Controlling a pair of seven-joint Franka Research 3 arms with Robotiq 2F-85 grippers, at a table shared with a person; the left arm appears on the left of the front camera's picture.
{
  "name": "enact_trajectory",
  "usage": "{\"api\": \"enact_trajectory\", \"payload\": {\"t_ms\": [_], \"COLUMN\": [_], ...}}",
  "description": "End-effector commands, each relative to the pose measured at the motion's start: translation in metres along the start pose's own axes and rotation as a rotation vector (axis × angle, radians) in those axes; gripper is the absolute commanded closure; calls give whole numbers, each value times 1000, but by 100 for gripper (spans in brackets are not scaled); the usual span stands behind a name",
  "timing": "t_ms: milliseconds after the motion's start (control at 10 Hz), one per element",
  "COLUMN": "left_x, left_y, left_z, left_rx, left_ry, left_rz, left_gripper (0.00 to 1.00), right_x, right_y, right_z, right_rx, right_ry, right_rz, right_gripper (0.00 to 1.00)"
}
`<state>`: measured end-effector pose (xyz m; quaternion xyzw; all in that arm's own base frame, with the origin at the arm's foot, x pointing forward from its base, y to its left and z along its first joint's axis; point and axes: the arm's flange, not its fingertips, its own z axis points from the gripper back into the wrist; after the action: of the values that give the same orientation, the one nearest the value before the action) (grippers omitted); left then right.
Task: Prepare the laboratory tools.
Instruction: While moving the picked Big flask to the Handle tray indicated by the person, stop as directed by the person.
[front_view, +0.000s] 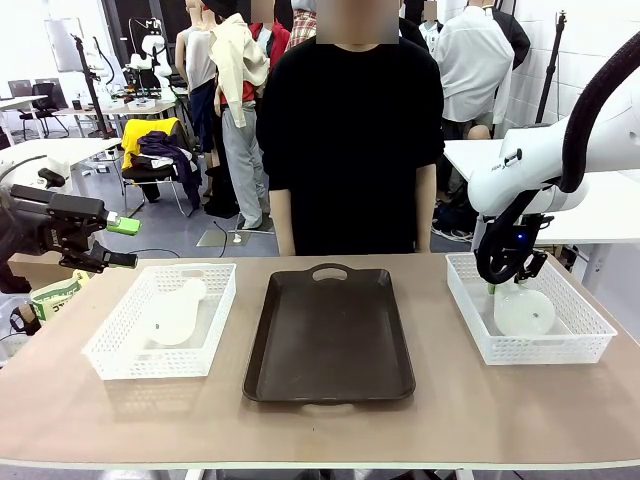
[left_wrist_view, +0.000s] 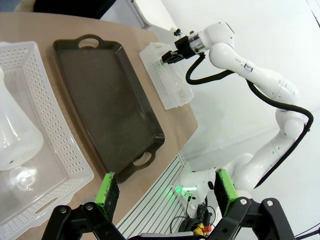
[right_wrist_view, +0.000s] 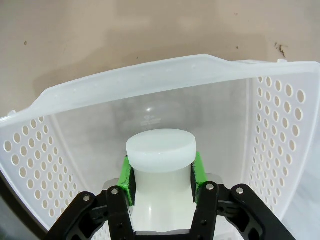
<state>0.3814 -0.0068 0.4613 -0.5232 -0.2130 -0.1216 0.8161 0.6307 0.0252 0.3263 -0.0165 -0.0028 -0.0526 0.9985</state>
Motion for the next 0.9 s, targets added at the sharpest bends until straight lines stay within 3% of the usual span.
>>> {"api": "enact_trajectory", "payload": {"t_ms": [0, 500, 800], "left_x": [1, 1, 1], "left_y": [0, 0, 0], "left_z": [1, 1, 1], "left_rx": [-17, -17, -17], "left_ry": [-8, -8, -8], "left_rz": [0, 0, 0], "left_gripper": [0, 0, 0], "right_x": [0, 0, -9], "right_y": [1, 0, -11], "right_z": [0, 0, 26], "right_rx": [4, 0, -2], "right_ry": [-2, 0, 17], "right_rz": [7, 0, -12], "right_gripper": [100, 100, 100]}}
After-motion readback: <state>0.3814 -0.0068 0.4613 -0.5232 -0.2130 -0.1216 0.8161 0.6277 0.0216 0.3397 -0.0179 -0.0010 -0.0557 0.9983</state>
